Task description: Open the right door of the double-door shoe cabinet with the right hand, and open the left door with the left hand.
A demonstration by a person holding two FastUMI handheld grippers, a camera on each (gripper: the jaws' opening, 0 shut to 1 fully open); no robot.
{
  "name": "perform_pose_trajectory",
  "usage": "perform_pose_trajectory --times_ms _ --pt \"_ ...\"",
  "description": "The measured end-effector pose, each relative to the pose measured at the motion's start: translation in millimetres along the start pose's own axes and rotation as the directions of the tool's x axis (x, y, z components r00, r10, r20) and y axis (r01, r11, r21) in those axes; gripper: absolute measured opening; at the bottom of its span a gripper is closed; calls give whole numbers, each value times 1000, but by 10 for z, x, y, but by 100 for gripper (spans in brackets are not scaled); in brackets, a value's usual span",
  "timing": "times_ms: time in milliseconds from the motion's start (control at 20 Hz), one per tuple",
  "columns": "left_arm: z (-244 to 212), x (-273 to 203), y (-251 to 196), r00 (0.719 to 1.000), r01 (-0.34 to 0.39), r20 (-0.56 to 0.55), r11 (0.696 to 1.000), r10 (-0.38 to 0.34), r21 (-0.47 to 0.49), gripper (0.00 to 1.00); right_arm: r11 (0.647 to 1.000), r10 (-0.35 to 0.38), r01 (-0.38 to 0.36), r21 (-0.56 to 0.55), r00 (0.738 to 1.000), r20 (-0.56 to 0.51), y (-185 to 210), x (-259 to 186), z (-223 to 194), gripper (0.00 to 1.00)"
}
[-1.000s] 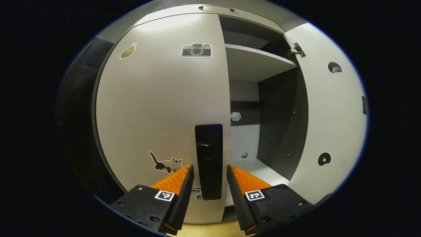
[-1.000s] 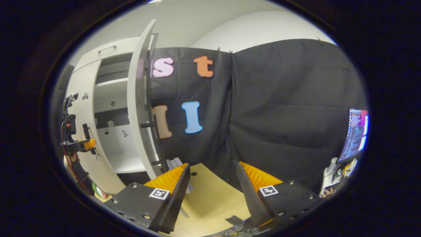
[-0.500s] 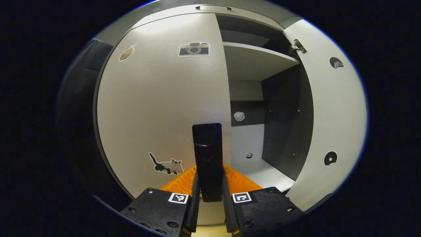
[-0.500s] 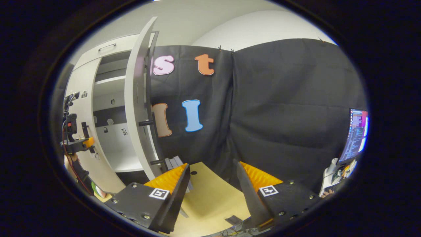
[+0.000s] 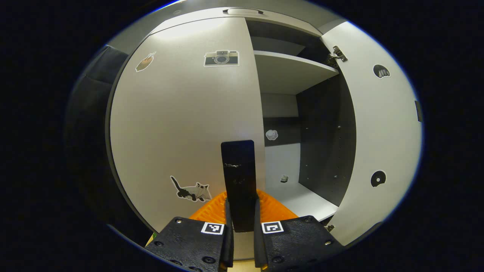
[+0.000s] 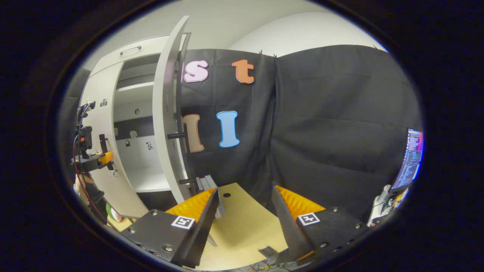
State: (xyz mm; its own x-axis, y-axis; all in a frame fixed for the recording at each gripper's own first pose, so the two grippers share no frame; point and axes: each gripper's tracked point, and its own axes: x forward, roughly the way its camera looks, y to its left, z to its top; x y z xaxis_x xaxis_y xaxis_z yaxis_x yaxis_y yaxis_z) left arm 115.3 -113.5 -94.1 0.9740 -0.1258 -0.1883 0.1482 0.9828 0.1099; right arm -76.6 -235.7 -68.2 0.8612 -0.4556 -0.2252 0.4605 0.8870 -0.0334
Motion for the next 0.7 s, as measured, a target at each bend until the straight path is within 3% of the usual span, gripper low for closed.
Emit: perform_pose_trajectory --times_ms 700 --pt "-31 -614 69 998 66 -17 997 -67 -33 21 993 114 -113 36 993 -24 306 -111 -108 84"
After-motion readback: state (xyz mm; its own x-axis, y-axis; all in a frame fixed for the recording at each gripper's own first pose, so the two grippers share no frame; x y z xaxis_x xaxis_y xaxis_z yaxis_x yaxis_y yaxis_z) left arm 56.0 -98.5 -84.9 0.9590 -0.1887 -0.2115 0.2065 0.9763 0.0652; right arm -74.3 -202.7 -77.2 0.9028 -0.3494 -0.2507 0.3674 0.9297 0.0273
